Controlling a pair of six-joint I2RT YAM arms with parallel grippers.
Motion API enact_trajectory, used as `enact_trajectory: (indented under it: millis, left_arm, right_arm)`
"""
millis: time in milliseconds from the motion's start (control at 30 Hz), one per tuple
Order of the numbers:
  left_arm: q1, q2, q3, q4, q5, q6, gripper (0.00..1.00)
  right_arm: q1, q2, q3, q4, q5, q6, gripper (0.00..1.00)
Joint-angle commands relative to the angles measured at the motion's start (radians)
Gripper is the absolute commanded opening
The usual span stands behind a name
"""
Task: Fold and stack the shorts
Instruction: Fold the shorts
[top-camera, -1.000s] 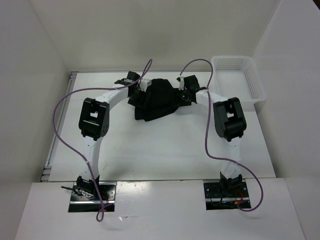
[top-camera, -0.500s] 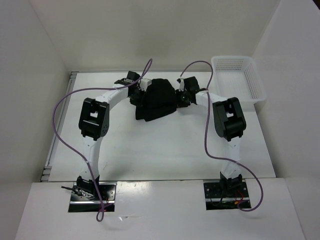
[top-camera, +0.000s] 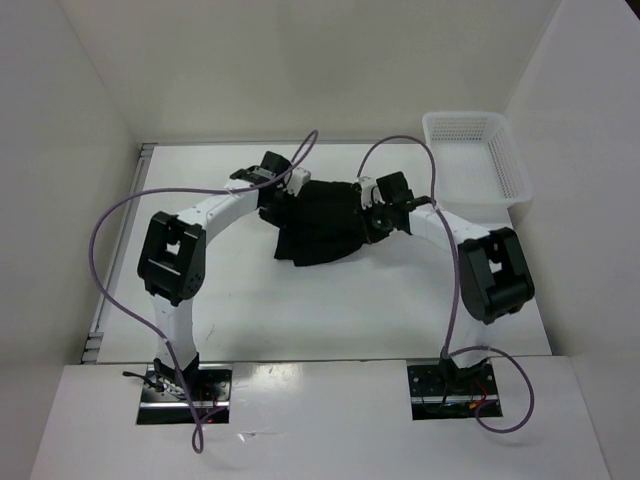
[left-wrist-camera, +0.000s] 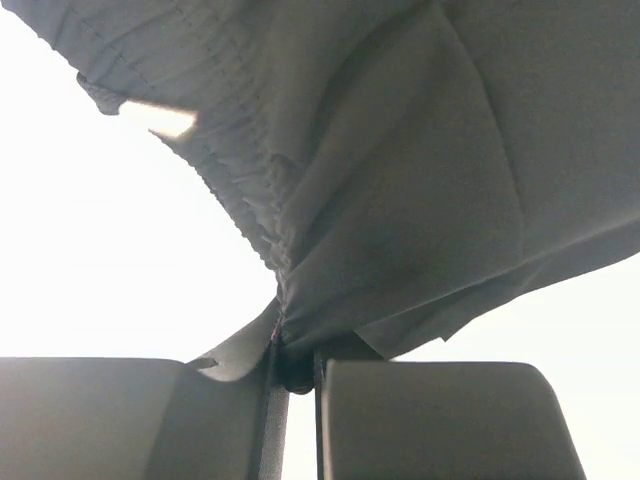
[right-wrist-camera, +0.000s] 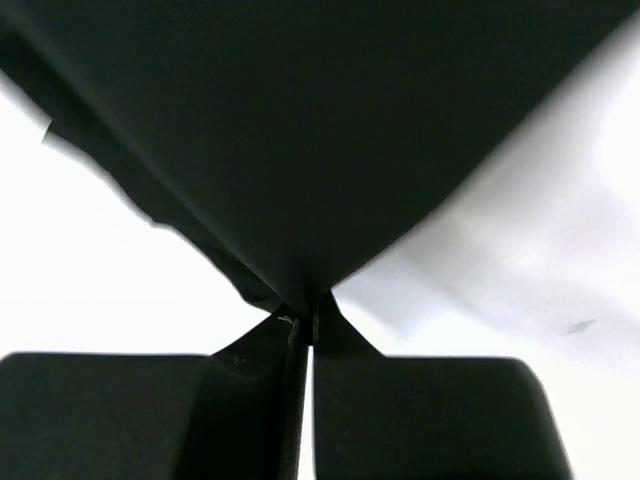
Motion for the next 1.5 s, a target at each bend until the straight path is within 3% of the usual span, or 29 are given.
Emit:
enact_trajectory:
  millis: [0, 267, 367, 467, 533, 667, 800, 833, 1000, 1300, 1400, 1467]
  left_arm:
    - [-0.088, -0.066, -0.065, -0.12, -0.082, 0.004, 0.09]
    - [-0.16, -0.098, -0.249, -0.166, -0.043, 0.004, 0.14]
    - [-0.169, -0.109, -0.26, -0.155, -0.064, 0.004, 0.2]
    - [-0.169, -0.129, -0.271, -0.155, -0.075, 0.004, 0.42]
    - [-0.169, -0.156, -0.271, -0.17, -0.066, 0.004, 0.57]
    - [-0.131, -0.254, -0.216, -0.213, 0.018, 0.004, 0.72]
    - [-0.038, -0.27, -0.064, -0.239, 0.146, 0.004, 0.78]
    - [-0.022, -0.252, -0.04, -0.239, 0.166, 0.004, 0.78]
    - [0.002, -0.074, 0.088, -0.149, 0.157, 0.004, 0.79]
    - [0.021, 0.155, 0.222, -0.112, 0.186, 0.004, 0.78]
    - [0.021, 0.167, 0.197, -0.112, 0.22, 0.004, 0.66]
    - [0.021, 0.177, 0.188, -0.112, 0.22, 0.004, 0.5]
  right_arm:
    - [0.054, -0.131, -0.083, -0.101, -0.038, -0.14, 0.04]
    - [0.085, -0.262, -0.2, -0.191, -0.032, -0.262, 0.35]
    - [0.085, -0.271, -0.18, -0.249, -0.047, -0.339, 0.58]
    - [0.085, -0.289, -0.119, -0.354, -0.062, -0.411, 0.64]
    - [0.085, -0.315, -0.099, -0.377, -0.062, -0.433, 0.64]
    - [0.085, -0.39, -0.038, -0.368, -0.128, -0.424, 0.6]
    - [0.095, -0.426, -0.013, -0.219, -0.15, -0.314, 0.44]
    - [0.114, -0.414, -0.013, -0.129, -0.121, -0.284, 0.36]
    - [0.261, -0.296, -0.013, 0.023, 0.043, -0.27, 0.24]
    - [0.318, -0.138, -0.053, 0.155, 0.137, -0.296, 0.21]
    - [0.327, -0.107, -0.086, 0.194, 0.183, -0.278, 0.21]
    - [0.327, -0.084, -0.106, 0.194, 0.211, -0.319, 0.2]
